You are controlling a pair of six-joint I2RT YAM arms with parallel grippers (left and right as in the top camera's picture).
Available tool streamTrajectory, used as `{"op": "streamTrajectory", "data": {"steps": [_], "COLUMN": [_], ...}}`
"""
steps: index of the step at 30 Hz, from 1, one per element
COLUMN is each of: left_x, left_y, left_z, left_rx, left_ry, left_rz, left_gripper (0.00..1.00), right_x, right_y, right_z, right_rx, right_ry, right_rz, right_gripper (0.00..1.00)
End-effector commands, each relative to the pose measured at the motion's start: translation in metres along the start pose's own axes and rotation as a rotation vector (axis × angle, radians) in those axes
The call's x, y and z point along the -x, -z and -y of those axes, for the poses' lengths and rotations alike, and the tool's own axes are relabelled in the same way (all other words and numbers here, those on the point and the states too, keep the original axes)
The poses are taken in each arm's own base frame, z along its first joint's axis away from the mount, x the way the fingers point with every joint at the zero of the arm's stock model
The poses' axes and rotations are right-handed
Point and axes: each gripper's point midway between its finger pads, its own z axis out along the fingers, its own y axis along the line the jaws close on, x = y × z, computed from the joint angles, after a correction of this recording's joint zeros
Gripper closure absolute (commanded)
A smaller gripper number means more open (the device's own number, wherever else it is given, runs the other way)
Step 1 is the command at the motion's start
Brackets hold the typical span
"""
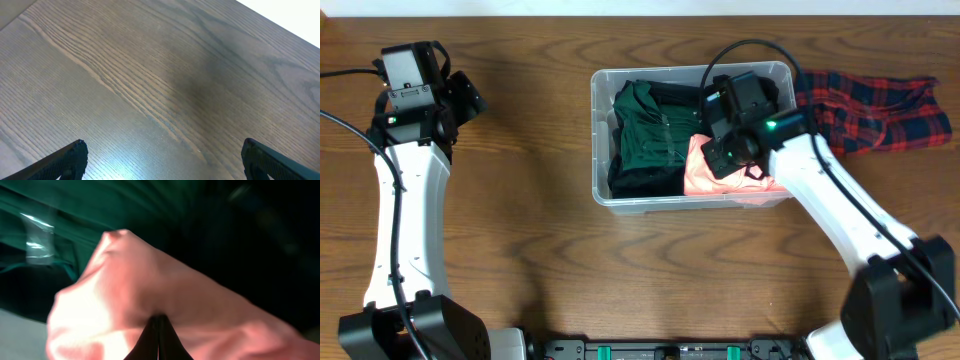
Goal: Pack container
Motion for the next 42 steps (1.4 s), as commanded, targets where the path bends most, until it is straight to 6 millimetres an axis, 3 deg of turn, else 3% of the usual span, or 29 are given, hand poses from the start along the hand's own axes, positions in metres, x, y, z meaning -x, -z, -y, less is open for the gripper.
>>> {"op": "streamTrajectory", "data": {"steps": [1,5,10,17,23,29,35,42], "left_x": [0.003,0.003,0.003,0.003,0.003,0.003,0.003,0.003], "left_y": [0.002,0.002,0.002,0.002,0.002,0.002,0.002,0.002], "left_z": [-0.004,-0.004,-0.004,-0.003,-0.004,-0.003,-0.004,-0.004], "left_rx": [0.012,0.012,0.012,0.011,0.012,0.011,0.012,0.012], "left_ry": [0.003,0.003,0.003,0.003,0.003,0.002,0.003,0.003], "left_rz": [0.009,0.009,0.009,0.009,0.009,0.009,0.009,0.009], "left_gripper": [0.02,0.02,0.02,0.02,0.02,0.02,0.02,0.02], "right_x": [-0.013,-0.027,-0.025,-0.002,-0.007,-0.027,-0.050,-0.082], "right_y": [-0.022,-0.039,-0.034,0.020,0.052,0.046,0.027,-0.005], "right_z": [-0.015,-0.019,-0.019,-0.014,0.001,0.025,0.057,0.063], "right_rx": [0.073,0.100,0.099,0.076,0.042,0.023,-0.047,-0.052], "right_ry": [-0.047,-0.055,-0.055,-0.053,-0.083,-0.157,-0.257,-0.329], "right_rz": [-0.079,-0.153,-0.150,-0.024,0.014,-0.051,-0.103,-0.145], "right_gripper": [0.99,0.99,0.99,0.99,0.98,0.98,0.99,0.98]}}
